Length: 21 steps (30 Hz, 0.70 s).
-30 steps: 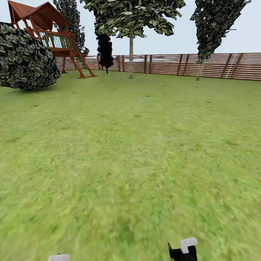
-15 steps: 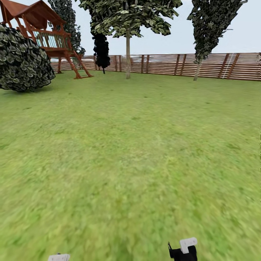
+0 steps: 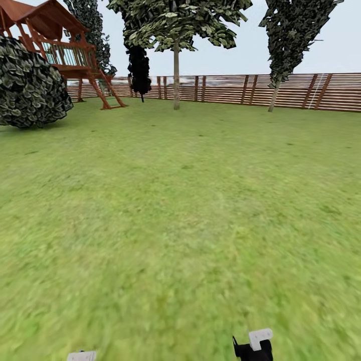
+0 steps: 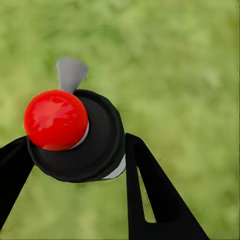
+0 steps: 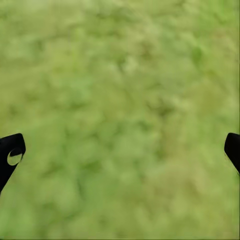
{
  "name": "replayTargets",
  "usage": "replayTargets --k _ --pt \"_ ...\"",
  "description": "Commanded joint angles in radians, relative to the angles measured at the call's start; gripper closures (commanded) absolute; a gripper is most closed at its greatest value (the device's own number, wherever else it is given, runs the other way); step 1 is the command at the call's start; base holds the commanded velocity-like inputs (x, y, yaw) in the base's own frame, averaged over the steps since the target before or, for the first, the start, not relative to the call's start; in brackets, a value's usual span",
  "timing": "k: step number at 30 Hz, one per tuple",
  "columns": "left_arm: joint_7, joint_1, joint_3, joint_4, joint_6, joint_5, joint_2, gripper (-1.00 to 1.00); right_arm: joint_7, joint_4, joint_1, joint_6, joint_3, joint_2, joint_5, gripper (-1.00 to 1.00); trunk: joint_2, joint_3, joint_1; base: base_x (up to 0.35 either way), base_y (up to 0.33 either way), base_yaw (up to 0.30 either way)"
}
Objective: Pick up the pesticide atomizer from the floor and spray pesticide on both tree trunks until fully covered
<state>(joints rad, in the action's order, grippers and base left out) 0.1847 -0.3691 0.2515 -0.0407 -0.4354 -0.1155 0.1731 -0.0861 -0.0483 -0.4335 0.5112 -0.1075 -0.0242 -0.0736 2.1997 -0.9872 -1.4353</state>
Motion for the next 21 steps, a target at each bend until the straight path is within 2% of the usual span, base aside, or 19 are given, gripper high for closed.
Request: replayTargets --k 1,21 --pt "0.002 -0.001 0.009 0.001 -0.003 -0.01 0.0 1.0 -0.009 0.001 -0.001 0.001 -0.006 0.0 -0.008 -1.0 0.0 -0.001 0.0 0.34 0.0 0.0" --pt "0.002 -0.001 0.009 0.001 -0.005 -0.01 0.002 1.0 -0.009 0.001 -0.001 0.001 -0.006 0.001 -0.008 -1.0 0.0 -0.001 0.0 0.34 0.0 0.0"
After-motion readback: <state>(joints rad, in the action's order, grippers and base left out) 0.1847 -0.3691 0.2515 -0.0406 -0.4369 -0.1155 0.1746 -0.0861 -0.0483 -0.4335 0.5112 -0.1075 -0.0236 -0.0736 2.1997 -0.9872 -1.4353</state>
